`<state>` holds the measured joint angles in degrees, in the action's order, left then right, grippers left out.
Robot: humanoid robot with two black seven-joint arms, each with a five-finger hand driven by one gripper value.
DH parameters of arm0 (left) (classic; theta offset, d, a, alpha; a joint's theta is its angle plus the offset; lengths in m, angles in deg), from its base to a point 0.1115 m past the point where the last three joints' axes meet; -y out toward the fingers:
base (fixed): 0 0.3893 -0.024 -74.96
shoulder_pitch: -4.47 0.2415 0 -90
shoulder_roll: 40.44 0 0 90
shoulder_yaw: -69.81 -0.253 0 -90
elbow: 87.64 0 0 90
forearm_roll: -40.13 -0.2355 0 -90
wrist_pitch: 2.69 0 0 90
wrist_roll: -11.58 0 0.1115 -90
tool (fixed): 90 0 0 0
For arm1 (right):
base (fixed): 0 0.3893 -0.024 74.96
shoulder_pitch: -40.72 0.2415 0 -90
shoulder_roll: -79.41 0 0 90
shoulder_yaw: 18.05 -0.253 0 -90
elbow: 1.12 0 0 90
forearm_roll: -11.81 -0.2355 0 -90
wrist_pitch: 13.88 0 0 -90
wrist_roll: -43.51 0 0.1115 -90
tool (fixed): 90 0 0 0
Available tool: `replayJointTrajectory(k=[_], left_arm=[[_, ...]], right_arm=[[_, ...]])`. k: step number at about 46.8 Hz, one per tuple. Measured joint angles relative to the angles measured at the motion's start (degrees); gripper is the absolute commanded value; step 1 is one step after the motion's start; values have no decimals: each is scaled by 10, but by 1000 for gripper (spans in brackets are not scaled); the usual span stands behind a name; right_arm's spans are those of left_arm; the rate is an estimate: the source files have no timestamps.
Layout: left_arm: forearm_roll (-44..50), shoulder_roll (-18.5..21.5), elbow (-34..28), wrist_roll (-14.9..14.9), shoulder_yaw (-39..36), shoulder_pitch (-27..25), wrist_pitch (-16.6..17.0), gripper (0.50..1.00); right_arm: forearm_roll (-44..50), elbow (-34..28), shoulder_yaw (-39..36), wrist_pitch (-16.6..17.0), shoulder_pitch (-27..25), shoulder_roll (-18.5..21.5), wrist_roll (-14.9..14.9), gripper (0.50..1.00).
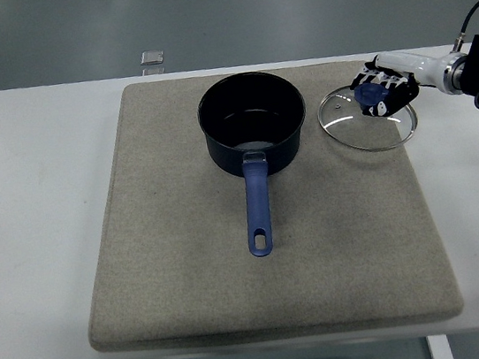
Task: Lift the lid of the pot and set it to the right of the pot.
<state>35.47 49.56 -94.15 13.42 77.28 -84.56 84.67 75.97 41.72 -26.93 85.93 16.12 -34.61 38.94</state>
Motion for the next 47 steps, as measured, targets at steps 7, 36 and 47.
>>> replayJointTrajectory(k=[7,36,47], left_arm=[[0,0,0,0,0,0,0,1000],[0,0,0,0,0,0,0,1000],[0,0,0,0,0,0,0,1000]], right_arm=[[0,2,0,-1,-1,3,0,692],[-48,9,-28,-1,26,-16,-4,917],[-214,8,-52,31,27,-14,-4,917]])
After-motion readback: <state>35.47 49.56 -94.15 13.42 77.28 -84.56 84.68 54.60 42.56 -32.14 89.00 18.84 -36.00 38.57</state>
